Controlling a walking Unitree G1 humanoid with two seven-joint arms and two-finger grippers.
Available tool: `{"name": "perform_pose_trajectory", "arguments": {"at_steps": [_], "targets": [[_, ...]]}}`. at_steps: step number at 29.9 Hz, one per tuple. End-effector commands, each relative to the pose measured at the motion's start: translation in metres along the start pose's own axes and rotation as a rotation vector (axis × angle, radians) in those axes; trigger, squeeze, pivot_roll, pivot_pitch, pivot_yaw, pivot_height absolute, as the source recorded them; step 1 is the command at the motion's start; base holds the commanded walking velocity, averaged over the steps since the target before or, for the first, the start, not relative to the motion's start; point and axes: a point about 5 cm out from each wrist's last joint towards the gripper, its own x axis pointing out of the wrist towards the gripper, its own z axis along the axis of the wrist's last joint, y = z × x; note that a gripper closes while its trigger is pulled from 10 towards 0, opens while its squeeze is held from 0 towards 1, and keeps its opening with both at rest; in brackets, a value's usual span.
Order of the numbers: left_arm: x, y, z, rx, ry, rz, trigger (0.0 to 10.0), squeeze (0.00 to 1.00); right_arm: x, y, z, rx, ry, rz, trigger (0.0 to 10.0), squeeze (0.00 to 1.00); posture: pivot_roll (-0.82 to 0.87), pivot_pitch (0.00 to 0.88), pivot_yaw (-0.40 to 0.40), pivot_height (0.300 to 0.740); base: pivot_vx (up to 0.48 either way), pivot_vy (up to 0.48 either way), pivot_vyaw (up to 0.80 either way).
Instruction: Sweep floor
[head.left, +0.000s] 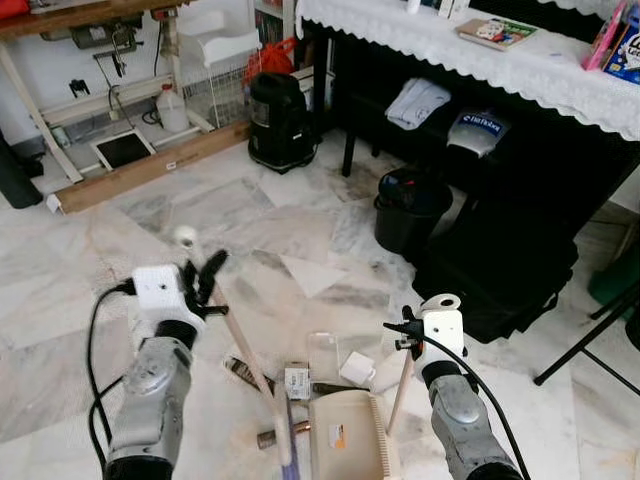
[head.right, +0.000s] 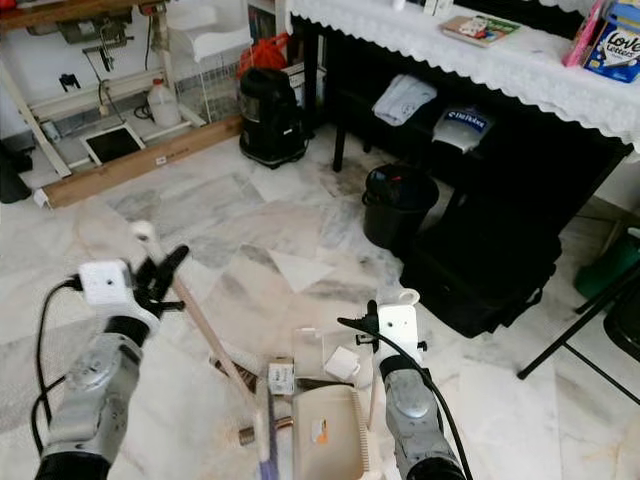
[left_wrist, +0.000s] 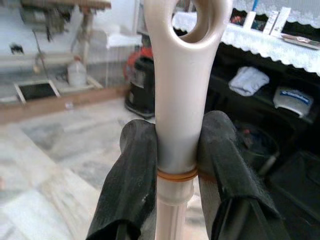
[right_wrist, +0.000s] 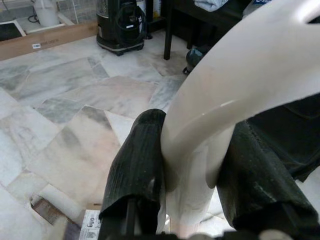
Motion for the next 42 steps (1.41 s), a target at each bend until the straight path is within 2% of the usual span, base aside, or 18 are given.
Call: {"name": "perform_pose_trajectory", "arguments": {"at_steps": [1,5,6,8,12,13,16,19,23,26,32,34,35,41,42], "targets": [[0.000,0.005,0.017,0.060,-0.073,0.002,10.0,0.00,0.000,0.001,0.001,0.000,-0.010,0.003,10.0,0.00,0.10,0.066,-0.046,0.740,0.000,0.000,0.00],[-0.003,0.009,0.020,0.117,-0.068,-0.009,10.0,0.00,0.000,0.002,0.001,0.000,-0.010,0.005,10.0,0.00,0.10,0.059,-0.043,0.740,0.000,0.000,0.00],[-0.005,0.012,0.018,0.168,-0.056,-0.007,10.0,0.00,0.000,0.003,0.001,0.001,-0.009,0.006,10.0,0.00,0.11,0.051,-0.042,0.740,0.000,0.000,0.00],[-0.006,0.014,0.016,0.197,-0.048,-0.002,10.0,0.00,0.000,0.003,0.000,0.002,-0.009,0.008,10.0,0.00,0.11,0.050,-0.041,0.740,0.000,0.000,0.00],[-0.007,0.017,0.013,0.262,-0.044,0.031,10.0,0.00,0.000,0.005,0.001,0.003,-0.012,0.011,10.0,0.00,0.10,0.047,-0.041,0.740,0.000,0.000,0.00],[-0.007,0.020,0.011,0.301,-0.041,0.057,10.0,0.00,0.000,0.004,0.001,0.002,-0.013,0.010,10.0,0.00,0.10,0.047,-0.041,0.740,0.000,0.000,0.00],[-0.008,0.019,0.009,0.325,-0.043,0.069,10.0,0.00,0.000,0.003,0.002,0.001,-0.016,0.007,10.0,0.00,0.10,0.049,-0.041,0.740,0.000,0.000,0.00],[-0.011,0.017,-0.003,0.354,0.003,0.051,10.0,0.00,0.000,0.001,0.001,-0.001,-0.013,0.004,10.0,0.00,0.10,0.057,-0.044,0.740,0.000,0.000,0.00],[-0.015,0.011,-0.023,0.337,0.063,0.022,10.0,0.00,0.000,0.002,0.001,-0.002,-0.013,0.007,10.0,0.00,0.10,0.061,-0.045,0.740,0.000,0.000,0.00],[-0.017,0.006,-0.035,0.280,0.086,0.036,10.0,0.00,0.000,0.002,0.002,-0.001,-0.016,0.008,10.0,0.00,0.09,0.064,-0.048,0.740,0.000,0.000,0.00],[-0.014,0.000,-0.044,0.241,0.095,0.023,10.0,0.00,0.001,0.000,0.003,-0.005,-0.019,0.008,10.0,0.00,0.08,0.066,-0.052,0.740,0.000,0.000,0.00],[-0.011,-0.001,-0.047,0.179,0.100,0.034,10.0,0.00,0.001,-0.002,0.003,-0.008,-0.018,0.005,10.0,0.00,0.08,0.067,-0.052,0.740,0.000,0.000,0.00],[-0.011,-0.001,-0.047,0.179,0.100,0.034,10.0,0.00,0.001,-0.002,0.003,-0.008,-0.018,0.005,10.0,0.00,0.08,0.067,-0.052,0.740,0.000,0.000,0.00],[-0.011,0.000,-0.055,0.118,0.152,0.025,10.0,0.00,0.001,-0.001,0.003,-0.008,-0.018,0.006,10.0,0.00,0.08,0.075,-0.055,0.740,0.000,0.000,0.00],[-0.012,0.002,-0.062,0.138,0.205,0.002,10.0,0.00,0.001,-0.001,0.003,-0.008,-0.018,0.008,10.0,0.00,0.09,0.076,-0.056,0.740,0.000,0.000,0.00]]}}
